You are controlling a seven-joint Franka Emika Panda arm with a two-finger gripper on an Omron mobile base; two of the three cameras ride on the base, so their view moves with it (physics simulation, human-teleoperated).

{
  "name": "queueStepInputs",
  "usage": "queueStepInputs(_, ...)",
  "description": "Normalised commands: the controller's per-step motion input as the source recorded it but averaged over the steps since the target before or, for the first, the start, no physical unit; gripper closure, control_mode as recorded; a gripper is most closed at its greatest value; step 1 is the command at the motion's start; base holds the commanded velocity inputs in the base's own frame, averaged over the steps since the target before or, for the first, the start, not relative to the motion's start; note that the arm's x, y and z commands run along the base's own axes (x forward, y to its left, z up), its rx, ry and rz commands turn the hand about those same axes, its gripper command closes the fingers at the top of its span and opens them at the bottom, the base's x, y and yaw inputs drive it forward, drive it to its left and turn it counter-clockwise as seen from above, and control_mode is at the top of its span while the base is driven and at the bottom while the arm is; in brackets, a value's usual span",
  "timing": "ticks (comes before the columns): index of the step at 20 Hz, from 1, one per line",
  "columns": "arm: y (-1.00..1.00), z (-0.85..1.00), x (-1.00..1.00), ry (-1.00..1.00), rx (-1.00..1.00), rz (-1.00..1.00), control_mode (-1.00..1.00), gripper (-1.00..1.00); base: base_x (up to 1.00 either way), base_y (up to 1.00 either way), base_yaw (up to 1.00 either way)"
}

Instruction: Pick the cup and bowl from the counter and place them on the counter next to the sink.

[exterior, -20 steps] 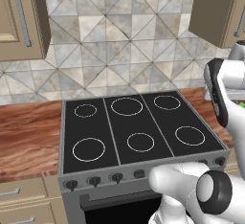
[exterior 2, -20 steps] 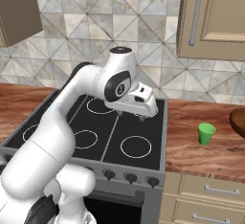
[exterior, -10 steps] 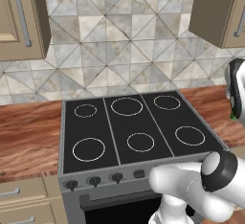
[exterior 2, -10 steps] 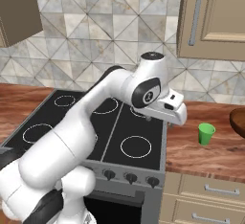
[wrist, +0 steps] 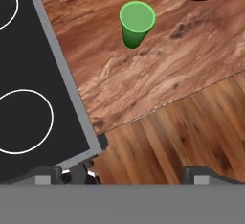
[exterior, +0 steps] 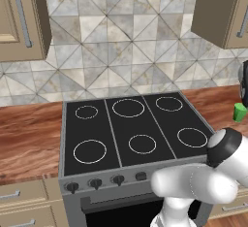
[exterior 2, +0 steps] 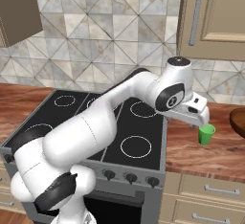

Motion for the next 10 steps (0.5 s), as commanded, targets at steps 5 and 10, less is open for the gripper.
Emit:
queueStepInputs(5,-0.17,-0.09,0.36,-0.13,0.00,0.03,-1.00,-1.00,0.00,0.00,0.00)
queueStepInputs(10,-0.18,0.00,0.13,-0.12,0.00,0.09,-1.00,-1.00,0.00,0.00,0.00)
